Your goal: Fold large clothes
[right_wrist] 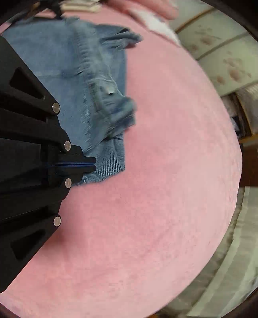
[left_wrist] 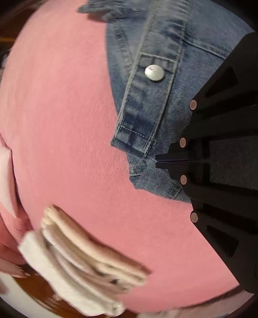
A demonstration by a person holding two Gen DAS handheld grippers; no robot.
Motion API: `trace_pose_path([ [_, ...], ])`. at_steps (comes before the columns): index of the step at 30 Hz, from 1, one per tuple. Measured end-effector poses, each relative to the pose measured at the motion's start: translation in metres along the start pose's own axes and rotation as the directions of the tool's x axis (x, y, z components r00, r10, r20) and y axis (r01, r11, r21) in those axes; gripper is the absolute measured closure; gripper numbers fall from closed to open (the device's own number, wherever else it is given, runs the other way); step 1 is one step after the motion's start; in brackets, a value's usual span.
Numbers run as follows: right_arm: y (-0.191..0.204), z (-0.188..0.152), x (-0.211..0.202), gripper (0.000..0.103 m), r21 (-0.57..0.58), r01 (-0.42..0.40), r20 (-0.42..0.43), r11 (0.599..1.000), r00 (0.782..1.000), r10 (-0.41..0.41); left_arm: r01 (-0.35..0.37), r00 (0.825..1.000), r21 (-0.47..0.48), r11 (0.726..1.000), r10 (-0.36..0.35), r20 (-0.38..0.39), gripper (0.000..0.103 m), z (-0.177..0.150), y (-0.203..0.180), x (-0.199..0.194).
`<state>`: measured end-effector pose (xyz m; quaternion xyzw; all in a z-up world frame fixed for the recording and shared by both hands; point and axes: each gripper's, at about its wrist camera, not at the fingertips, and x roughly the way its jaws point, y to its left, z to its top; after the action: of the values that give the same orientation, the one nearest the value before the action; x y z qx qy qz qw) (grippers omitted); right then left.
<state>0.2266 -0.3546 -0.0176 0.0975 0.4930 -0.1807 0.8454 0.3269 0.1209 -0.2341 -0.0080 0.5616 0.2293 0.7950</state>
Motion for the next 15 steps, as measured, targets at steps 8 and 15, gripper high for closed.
trace_pose_path([
  [8, 0.067, 0.006, -0.039, 0.102, -0.042, -0.014, 0.041, 0.999, 0.999, 0.016, 0.2, 0.975, -0.186, 0.962, -0.214, -0.056, 0.102, -0.015, 0.043, -0.041],
  [15, 0.13, -0.013, -0.082, 0.101, -0.1, -0.088, 0.155, 0.991, 0.983, 0.103, 0.276, 0.951, -0.199, 0.94, -0.298, -0.088, 0.102, -0.068, 0.064, -0.074],
])
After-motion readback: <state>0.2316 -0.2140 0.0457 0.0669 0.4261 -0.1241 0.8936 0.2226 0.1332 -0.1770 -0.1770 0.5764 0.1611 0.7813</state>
